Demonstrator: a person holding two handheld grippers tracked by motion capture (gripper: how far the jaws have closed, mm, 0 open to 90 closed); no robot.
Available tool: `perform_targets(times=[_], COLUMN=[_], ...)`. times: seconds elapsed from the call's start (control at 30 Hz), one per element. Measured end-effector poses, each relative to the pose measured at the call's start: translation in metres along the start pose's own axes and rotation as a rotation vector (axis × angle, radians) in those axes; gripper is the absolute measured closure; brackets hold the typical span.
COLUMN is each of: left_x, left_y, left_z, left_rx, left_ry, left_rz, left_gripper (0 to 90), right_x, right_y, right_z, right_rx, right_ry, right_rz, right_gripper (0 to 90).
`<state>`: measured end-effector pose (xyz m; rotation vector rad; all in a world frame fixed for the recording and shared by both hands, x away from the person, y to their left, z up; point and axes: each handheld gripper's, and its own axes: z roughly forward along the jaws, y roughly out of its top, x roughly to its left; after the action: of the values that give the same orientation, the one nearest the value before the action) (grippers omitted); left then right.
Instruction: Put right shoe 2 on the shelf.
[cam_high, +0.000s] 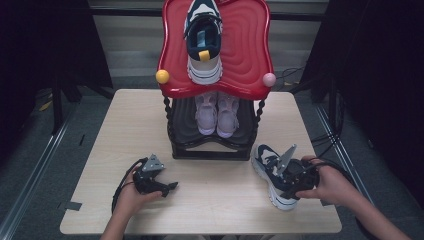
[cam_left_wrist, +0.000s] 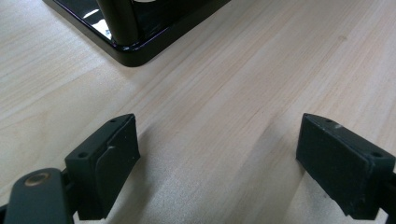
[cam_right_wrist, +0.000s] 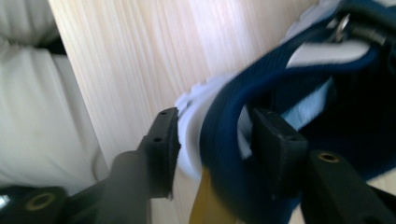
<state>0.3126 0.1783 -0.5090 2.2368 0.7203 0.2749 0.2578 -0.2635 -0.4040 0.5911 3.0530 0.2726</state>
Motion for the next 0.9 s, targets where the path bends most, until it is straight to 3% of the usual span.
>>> perform_targets(times=[0.1, 0.2, 0.3, 0.37, 0.5, 0.6, 0.73, 0.8, 0.9], left_x=[0.0, 0.0, 0.0, 0.0, 0.0, 0.0, 0.0, 0.0, 0.0], left_y=[0.0, 0.0, 0.0, 0.0, 0.0, 0.0, 0.0, 0.0, 0.0], left_z=[0.0, 0.0, 0.0, 0.0, 0.0, 0.0, 0.0, 0.0, 0.0], left_rx=[0.0, 0.0, -0.001, 0.0, -0.001, -0.001, -0.001, -0.001, -0.001], left_ry=[-0.002, 0.001, -0.002, -0.002, -0.001, -0.001, -0.002, -0.001, -0.001], left_rz=[-0.003, 0.001, -0.003, -0.005, -0.004, -0.004, -0.004, -0.004, -0.004], left_gripper=[12.6, 12.6, 12.6, 12.6, 12.6, 12.6, 12.6, 12.6, 12.6], right_x=[0.0, 0.0, 0.001, 0.001, -0.001, -0.004, -0.003, -0.002, -0.002], right_y=[-0.007, -0.006, -0.002, 0.0, 0.006, 0.01, 0.014, 0.015, 0.014], right_z=[-0.001, -0.001, 0.0, -0.001, 0.0, 0.0, -0.003, -0.007, -0.008], right_rx=[0.012, 0.031, 0.047, 0.022, -0.016, -0.035, -0.022, 0.011, 0.048], right_ry=[-0.008, -0.024, 0.007, 0.026, 0.02, 0.026, 0.022, 0.006, 0.005], right_rz=[-0.041, -0.059, -0.051, -0.011, 0.093, 0.12, 0.079, 0.025, -0.018], right_gripper=[48.1, 58.3, 66.5, 70.3, 71.4, 69.0, 50.0, 46.4, 45.8])
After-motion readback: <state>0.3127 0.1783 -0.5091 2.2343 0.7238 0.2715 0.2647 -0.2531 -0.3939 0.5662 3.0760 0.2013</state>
